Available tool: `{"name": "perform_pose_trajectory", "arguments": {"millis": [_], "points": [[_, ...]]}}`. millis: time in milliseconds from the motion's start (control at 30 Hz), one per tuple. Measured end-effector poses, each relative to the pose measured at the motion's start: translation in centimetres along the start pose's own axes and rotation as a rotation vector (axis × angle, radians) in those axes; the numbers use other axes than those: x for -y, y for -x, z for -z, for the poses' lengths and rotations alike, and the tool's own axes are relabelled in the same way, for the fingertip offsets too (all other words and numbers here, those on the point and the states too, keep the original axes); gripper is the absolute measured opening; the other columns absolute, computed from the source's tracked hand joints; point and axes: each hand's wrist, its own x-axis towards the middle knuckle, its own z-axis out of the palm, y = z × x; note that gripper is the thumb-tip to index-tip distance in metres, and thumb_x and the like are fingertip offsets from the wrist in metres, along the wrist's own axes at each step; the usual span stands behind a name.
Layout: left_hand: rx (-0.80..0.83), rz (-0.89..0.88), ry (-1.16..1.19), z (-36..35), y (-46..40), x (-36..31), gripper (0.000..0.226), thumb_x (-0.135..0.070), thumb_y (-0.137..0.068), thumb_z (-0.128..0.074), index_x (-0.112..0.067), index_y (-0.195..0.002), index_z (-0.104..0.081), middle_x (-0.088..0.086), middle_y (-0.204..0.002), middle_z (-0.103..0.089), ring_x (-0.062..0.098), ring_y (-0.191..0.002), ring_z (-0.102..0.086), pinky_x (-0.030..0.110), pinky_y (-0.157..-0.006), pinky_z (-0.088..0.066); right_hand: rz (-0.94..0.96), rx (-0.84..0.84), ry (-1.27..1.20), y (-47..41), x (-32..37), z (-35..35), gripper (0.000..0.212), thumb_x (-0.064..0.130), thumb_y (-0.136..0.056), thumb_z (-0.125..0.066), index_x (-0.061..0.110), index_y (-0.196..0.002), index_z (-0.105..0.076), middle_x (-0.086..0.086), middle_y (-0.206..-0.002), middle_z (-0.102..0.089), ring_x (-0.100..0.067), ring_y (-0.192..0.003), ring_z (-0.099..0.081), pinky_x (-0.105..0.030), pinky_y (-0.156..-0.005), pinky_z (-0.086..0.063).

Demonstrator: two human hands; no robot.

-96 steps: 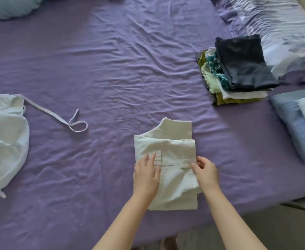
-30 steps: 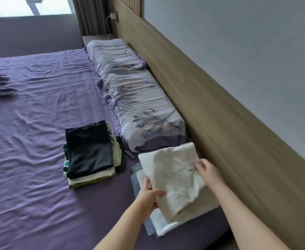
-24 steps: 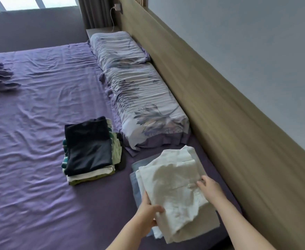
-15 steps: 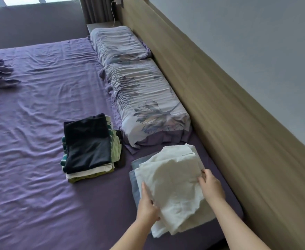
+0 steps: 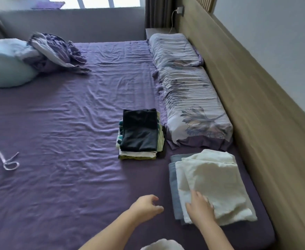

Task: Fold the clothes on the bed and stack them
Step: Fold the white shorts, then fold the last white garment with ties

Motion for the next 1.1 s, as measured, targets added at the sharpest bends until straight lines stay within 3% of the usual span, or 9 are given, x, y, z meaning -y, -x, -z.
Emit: {"name": "perform_pose_trajectory", "arguments": {"millis": [233, 333, 467, 600, 667, 900, 1100], "points": [[-0.255, 0.08, 0.036, 8.3, 10.2, 11.9, 0.049, -0.053, -0.08, -0.056, -0.032, -0.124, -0.057, -0.008, -0.126, -0.059, 0.012, -0.11, -0.058, 0.029, -0.093, -0.047, 0.412, -0.005, 0.066, 6.0, 16.2, -2.0, 0.059, 0.036, -0.098, -0.041, 0.021, -0.149, -0.016, 0.0, -0.136, -0.051, -0.021, -0.125, -0.048, -0.036, -0.1, -0.037], [-0.357, 0.156, 0.044, 10.5, 15.7, 19.2, 0.036, -0.052, -0.084, -0.053, -0.031, -0.111, -0.062, -0.008, -0.12, -0.063, 0.014, -0.11, -0.059, 0.029, -0.09, -0.046, 0.555, -0.018, 0.152, 9.7, 23.9, -4.4, 0.052, 0.038, -0.098, -0.04, 0.022, -0.145, -0.026, 0.001, -0.132, -0.054, -0.02, -0.123, -0.049, -0.035, -0.098, -0.038], [-0.463, 0.234, 0.126, 11.7, 23.6, 30.2, 0.034, -0.052, -0.086, -0.052, -0.028, -0.109, -0.062, -0.006, -0.116, -0.064, 0.015, -0.105, -0.06, 0.032, -0.093, -0.047, 0.705, -0.019, 0.229, 16.6, 33.0, -9.3, 0.04, 0.04, -0.096, -0.041, 0.026, -0.133, -0.044, 0.002, -0.129, -0.058, -0.019, -0.122, -0.05, -0.032, -0.096, -0.037], [-0.555, 0.291, 0.235, 10.9, 30.5, 41.0, 0.024, -0.053, -0.084, -0.055, -0.032, -0.094, -0.06, -0.008, -0.101, -0.065, 0.012, -0.093, -0.061, 0.03, -0.082, -0.048, 0.838, -0.027, 0.25, 24.3, 40.1, -15.8, 0.036, 0.039, -0.094, -0.044, 0.028, -0.128, -0.05, 0.003, -0.128, -0.059, -0.018, -0.122, -0.051, -0.027, -0.096, -0.036], [-0.593, 0.339, 0.272, 10.2, 33.4, 45.9, 0.025, -0.051, -0.083, -0.056, -0.03, -0.094, -0.062, -0.008, -0.102, -0.065, 0.014, -0.095, -0.062, 0.029, -0.081, -0.047, 0.912, 0.008, 0.269, 27.9, 43.3, -18.9, 0.034, 0.036, -0.094, -0.044, 0.028, -0.127, -0.05, 0.004, -0.128, -0.058, -0.018, -0.122, -0.05, -0.027, -0.096, -0.035], [-0.694, 0.453, 0.436, 8.6, 40.5, 57.7, 0.016, -0.05, -0.081, -0.059, -0.035, -0.082, -0.06, -0.013, -0.094, -0.065, 0.01, -0.091, -0.062, 0.024, -0.081, -0.049, 0.978, 0.048, 0.327, 34.4, 50.3, -23.4, 0.033, 0.038, -0.096, -0.04, 0.024, -0.124, -0.05, 0.002, -0.123, -0.062, -0.022, -0.119, -0.053, -0.028, -0.094, -0.037], [-0.773, 0.409, 0.559, 11.3, 40.3, 61.6, 0.013, -0.038, -0.084, -0.065, -0.026, -0.088, -0.065, -0.006, -0.094, -0.068, 0.011, -0.091, -0.063, 0.023, -0.082, -0.048, 0.926, 0.063, 0.318, 33.1, 55.1, -23.1, 0.035, 0.037, -0.096, -0.042, 0.025, -0.128, -0.047, 0.002, -0.122, -0.063, -0.02, -0.118, -0.053, -0.029, -0.095, -0.034]]}}
